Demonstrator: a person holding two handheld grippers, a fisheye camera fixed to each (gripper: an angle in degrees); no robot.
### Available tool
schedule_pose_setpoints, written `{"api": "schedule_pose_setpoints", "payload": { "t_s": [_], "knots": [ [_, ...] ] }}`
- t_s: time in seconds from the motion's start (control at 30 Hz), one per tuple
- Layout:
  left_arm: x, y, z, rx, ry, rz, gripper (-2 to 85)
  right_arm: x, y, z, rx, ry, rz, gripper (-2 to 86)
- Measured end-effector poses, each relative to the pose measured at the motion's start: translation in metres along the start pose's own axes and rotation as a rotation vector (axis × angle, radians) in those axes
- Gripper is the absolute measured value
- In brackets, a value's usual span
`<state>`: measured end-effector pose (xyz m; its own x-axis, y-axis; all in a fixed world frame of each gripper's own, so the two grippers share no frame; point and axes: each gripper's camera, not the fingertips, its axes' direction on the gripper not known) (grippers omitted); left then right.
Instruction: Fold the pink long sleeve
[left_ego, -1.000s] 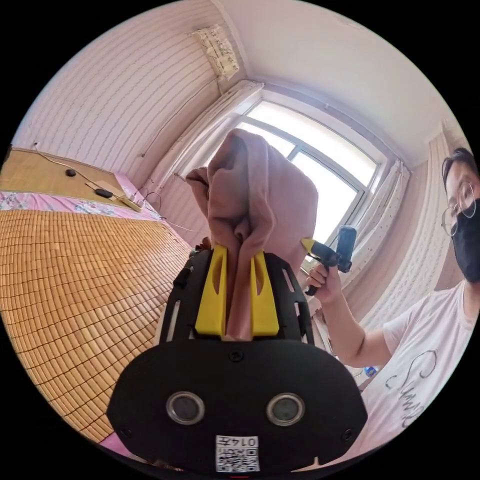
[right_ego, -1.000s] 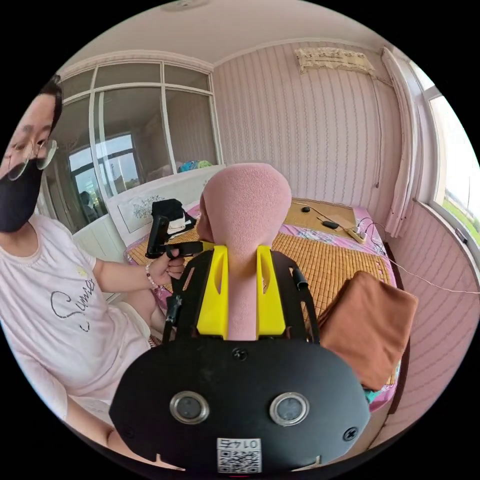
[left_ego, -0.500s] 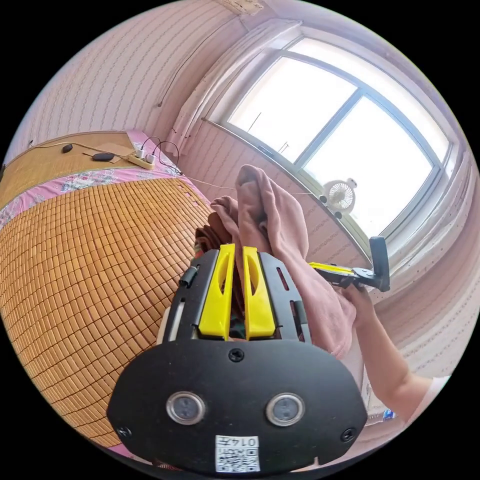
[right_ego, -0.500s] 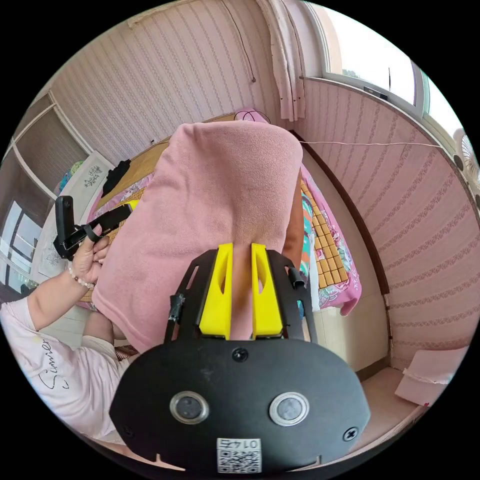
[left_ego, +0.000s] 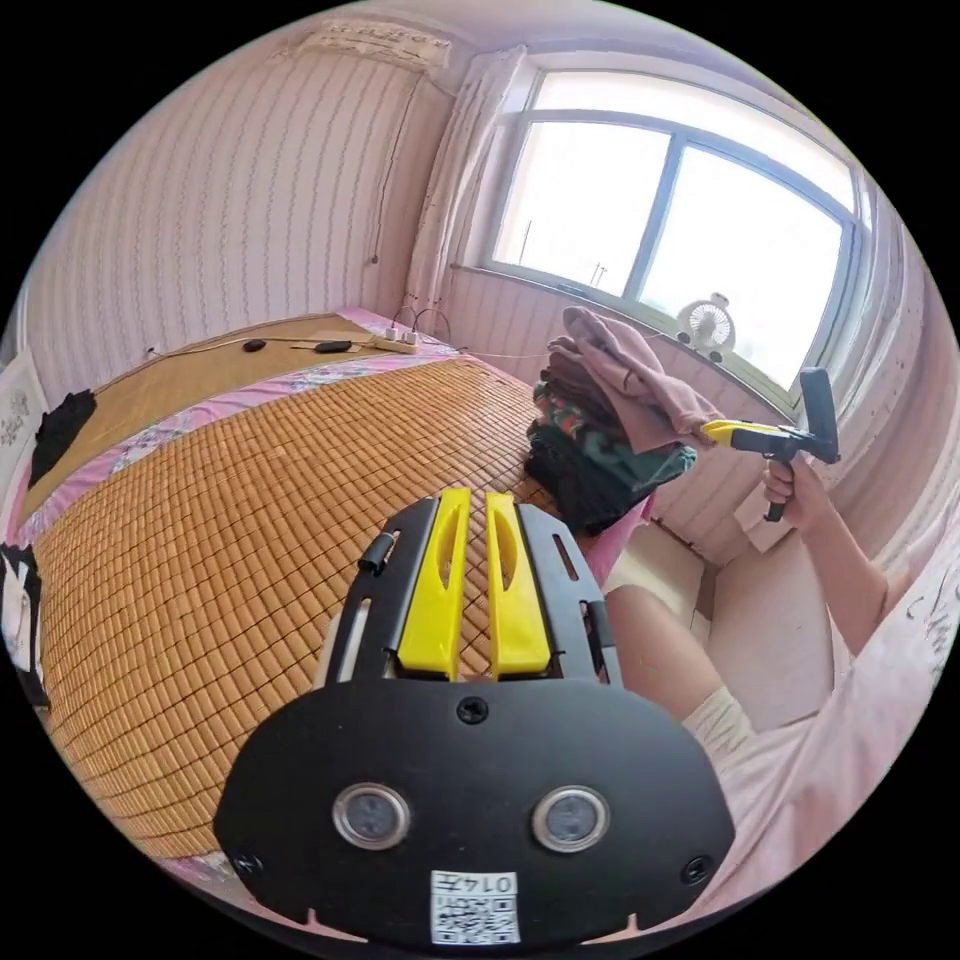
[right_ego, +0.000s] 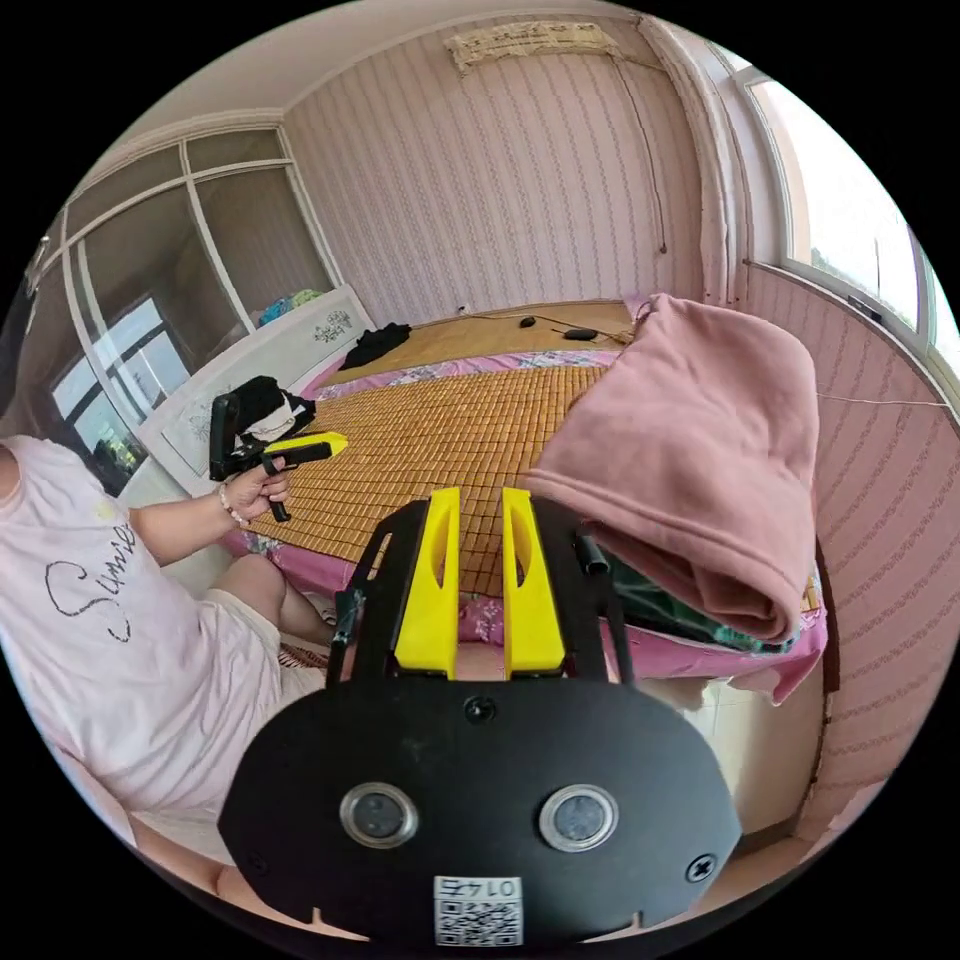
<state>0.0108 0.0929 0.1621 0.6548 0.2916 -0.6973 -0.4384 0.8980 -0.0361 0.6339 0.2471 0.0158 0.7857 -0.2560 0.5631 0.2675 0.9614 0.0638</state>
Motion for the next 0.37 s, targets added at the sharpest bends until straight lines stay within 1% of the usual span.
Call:
{"api": "schedule_pose_setpoints", "payload": {
  "t_s": [0.03, 0.1, 0.13, 0.2, 0.27, 0.3, 0.37],
  "knots": [
    [-0.01, 0.014, -0.014, 0.0, -0.035, -0.029, 3.4, -0.021, 0.004, 0.024, -0.048, -0.048, -0.015, 7.6],
    [-0.052, 0.069, -0.071, 0.017, -0.162, -0.19, 4.0, -0.054, 0.004, 0.061, -0.112, -0.104, -0.039, 8.3],
    [-0.062, 0.081, -0.085, 0.024, -0.187, -0.235, 4.2, -0.08, 0.0, 0.085, -0.148, -0.149, -0.072, 8.6],
    [-0.103, 0.13, -0.142, 0.073, -0.284, -0.405, 4.8, -0.123, -0.013, 0.121, -0.2, -0.21, -0.149, 9.0],
    [-0.128, 0.161, -0.184, 0.131, -0.347, -0.5, 5.0, -0.189, -0.042, 0.167, -0.251, -0.268, -0.284, 9.4],
    [-0.142, 0.178, -0.21, 0.169, -0.392, -0.54, 5.0, -0.207, -0.05, 0.178, -0.262, -0.281, -0.322, 9.4],
    [-0.163, 0.199, -0.243, 0.209, -0.448, -0.581, 5.2, -0.283, -0.088, 0.22, -0.272, -0.324, -0.481, 9.6]
  ]
}}
